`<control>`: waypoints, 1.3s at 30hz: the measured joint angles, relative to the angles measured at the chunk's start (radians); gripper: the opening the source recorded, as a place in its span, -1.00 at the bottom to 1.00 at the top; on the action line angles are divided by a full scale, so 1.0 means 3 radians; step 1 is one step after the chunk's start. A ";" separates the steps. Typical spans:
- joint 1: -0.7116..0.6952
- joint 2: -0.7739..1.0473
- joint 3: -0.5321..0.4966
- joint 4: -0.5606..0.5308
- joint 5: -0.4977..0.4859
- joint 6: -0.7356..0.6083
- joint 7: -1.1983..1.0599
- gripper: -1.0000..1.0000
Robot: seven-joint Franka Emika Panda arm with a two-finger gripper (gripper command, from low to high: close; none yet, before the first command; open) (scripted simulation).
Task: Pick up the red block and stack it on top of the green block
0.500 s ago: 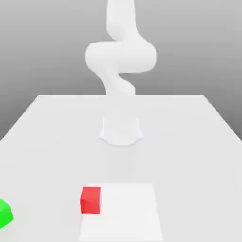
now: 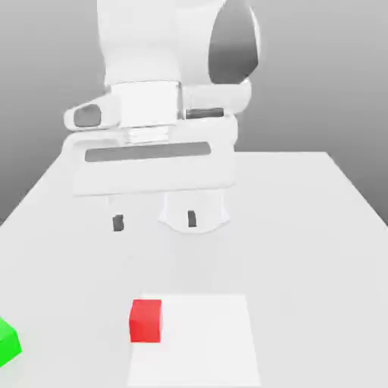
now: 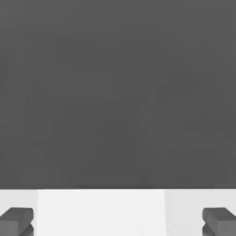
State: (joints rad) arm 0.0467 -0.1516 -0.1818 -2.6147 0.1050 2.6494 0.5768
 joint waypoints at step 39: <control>-0.1078 0.1343 -0.0493 0.1045 0.0122 -0.0387 -0.0251 -1.00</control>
State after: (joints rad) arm -0.2766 0.2515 -0.3296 -2.3013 0.1416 2.5334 0.5016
